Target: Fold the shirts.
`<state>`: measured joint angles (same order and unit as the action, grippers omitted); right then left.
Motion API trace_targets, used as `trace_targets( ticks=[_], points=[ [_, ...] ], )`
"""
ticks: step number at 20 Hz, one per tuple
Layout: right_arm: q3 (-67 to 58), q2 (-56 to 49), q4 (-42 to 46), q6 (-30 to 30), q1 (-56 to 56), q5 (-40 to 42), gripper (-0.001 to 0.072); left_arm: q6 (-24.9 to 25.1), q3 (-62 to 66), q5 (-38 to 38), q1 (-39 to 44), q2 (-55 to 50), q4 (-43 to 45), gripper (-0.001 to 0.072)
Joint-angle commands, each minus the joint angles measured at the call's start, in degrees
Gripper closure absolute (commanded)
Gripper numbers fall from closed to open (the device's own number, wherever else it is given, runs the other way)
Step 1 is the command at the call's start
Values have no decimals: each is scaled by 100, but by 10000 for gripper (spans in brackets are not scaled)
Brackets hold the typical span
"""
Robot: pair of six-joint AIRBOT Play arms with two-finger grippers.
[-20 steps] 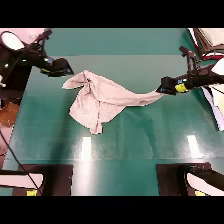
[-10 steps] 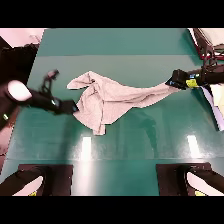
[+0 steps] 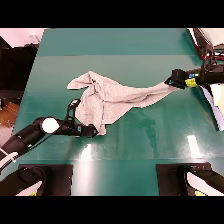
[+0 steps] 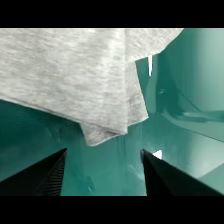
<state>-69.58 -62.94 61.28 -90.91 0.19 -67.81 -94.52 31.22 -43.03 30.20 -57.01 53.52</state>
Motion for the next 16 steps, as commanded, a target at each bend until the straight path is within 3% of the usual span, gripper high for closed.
trace_targets(
  ticks=[1, 5, 9, 10, 11, 15, 16],
  points=[
    [2, 4, -7, -2, 7, -28, 696, -98, -85, 435, 201, -328, -337, 154],
    [2, 4, -7, -2, 7, -31, 696, 190, -48, 1014, 201, -413, -813, 155],
    [2, 4, -7, -2, 7, -26, 696, 173, -50, 953, 201, -417, -817, 157],
    [2, 4, -7, -2, 7, -26, 696, 173, -50, 957, 201, -417, -820, 222],
    [2, 4, -9, -2, 7, -28, 696, 177, -50, 960, 201, -417, -817, 351],
    [0, 4, -15, -2, 7, -26, 696, 173, -50, 960, 201, -417, -859, 351],
    [0, 4, -20, -2, 7, -22, 696, 181, -50, 957, 201, -417, -879, 535]
  ],
)
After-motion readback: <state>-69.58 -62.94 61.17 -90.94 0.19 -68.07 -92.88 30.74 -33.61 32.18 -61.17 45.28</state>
